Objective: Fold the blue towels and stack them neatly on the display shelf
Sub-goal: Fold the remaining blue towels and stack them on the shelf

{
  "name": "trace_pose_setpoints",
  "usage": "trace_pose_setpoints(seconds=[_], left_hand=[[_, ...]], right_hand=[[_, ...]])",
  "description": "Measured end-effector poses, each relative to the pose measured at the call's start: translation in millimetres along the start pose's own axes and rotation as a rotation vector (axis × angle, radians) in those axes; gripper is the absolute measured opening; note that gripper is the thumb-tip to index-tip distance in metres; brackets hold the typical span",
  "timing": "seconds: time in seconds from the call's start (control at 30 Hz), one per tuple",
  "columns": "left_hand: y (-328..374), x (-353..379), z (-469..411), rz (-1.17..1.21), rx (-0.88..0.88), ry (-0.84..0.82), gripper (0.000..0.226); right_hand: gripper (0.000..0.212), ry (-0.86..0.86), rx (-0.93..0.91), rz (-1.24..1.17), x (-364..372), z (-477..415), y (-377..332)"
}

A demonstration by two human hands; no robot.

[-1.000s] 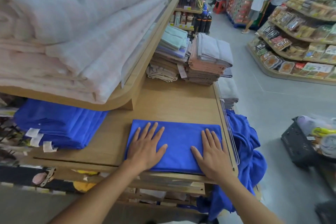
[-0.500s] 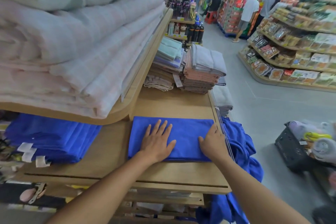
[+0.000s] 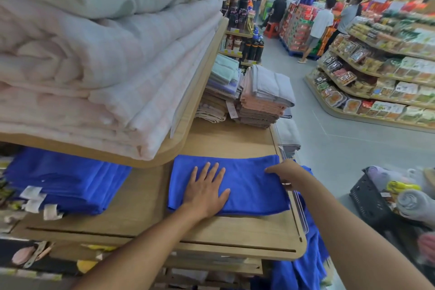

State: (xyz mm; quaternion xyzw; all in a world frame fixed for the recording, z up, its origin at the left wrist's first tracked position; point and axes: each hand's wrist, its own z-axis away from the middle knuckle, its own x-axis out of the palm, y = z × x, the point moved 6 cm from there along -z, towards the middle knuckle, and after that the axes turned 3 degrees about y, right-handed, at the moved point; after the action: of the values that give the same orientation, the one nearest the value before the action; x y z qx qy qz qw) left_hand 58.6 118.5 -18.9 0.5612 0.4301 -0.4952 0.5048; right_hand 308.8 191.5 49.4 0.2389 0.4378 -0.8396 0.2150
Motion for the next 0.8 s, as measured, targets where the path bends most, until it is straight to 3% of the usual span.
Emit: trace_pose_setpoints(seconds=[0.23, 0.4, 0.5, 0.57, 0.67, 0.8], left_hand=[[22.0, 7.1, -3.7, 0.011, -0.021, -0.02, 0.075], [49.6, 2.9, -9.7, 0.079, 0.048, -0.016, 0.073], [30.9, -14.1, -5.1, 0.181, 0.028, 0.074, 0.065], [3.0, -29.0, 3.9, 0.337, -0.031, 0.198, 0.056], [-44.9, -38.7, 30.5, 0.759, -0.175, 0.367, 0.039], [-75.4, -27.5, 57.5, 1.156, -0.404, 0.421, 0.033]], right_hand=[[0.015, 0.04, -0.243, -0.126, -19.7, 24.1, -45.5], [0.015, 0.102, -0.391, 0.034, -3.7, 45.1, -86.4], [0.018, 0.09, -0.392, 0.133, 17.4, 49.4, -92.6], [0.018, 0.082, -0.39, 0.184, 28.2, 51.8, -94.3], [0.028, 0.069, -0.431, 0.241, 47.3, 58.3, -110.4], [0.021, -0.02, -0.498, 0.334, 97.6, 72.3, -138.0]])
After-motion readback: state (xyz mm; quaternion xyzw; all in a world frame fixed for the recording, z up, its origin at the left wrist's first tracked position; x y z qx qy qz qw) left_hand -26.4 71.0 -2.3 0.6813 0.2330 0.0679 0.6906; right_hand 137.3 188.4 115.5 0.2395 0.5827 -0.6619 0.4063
